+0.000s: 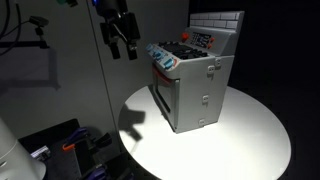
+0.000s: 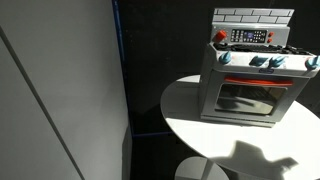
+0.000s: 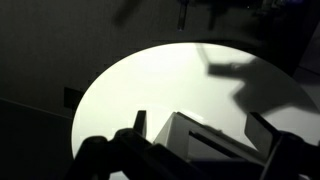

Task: Push both orange buttons on the right of the toy stove

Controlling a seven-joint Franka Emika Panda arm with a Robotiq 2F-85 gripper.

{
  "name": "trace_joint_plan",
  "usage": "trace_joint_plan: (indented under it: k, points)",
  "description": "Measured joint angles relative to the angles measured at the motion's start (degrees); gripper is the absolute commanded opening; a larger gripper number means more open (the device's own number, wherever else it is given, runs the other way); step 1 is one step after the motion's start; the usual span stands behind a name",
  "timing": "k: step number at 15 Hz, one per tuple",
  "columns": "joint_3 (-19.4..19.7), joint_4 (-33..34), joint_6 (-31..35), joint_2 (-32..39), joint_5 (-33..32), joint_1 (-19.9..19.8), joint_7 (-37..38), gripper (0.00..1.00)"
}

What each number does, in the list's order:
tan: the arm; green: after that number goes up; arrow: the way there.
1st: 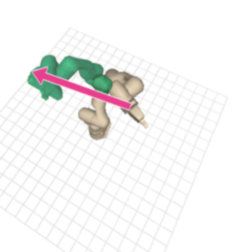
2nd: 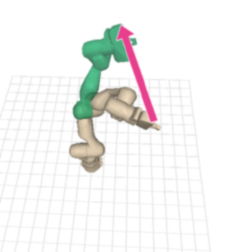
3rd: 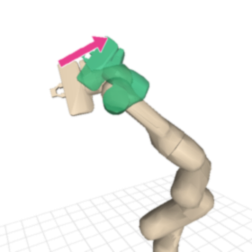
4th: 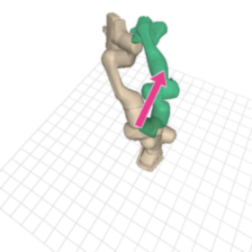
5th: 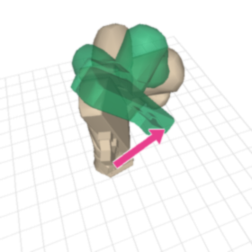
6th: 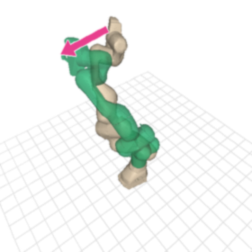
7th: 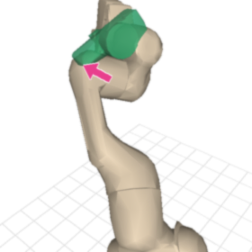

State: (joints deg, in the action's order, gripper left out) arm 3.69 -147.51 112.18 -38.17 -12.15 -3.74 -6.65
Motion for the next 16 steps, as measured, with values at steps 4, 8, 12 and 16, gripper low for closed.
trace_joint_plan:
  k: [4, 8, 12, 16]
  points:
    - [0.00, 3.19, 4.35, 3.96, 0.08, -0.25, 3.40, 1.00]
    - [0.02, 7.87, 7.18, 8.04, 0.94, -0.74, 6.03, 1.00]
    - [0.04, 12.84, 9.81, 12.44, 3.08, -1.01, 9.41, 1.00]
    - [-0.07, 16.91, 13.84, 17.70, 3.49, -1.17, 14.46, 1.00]
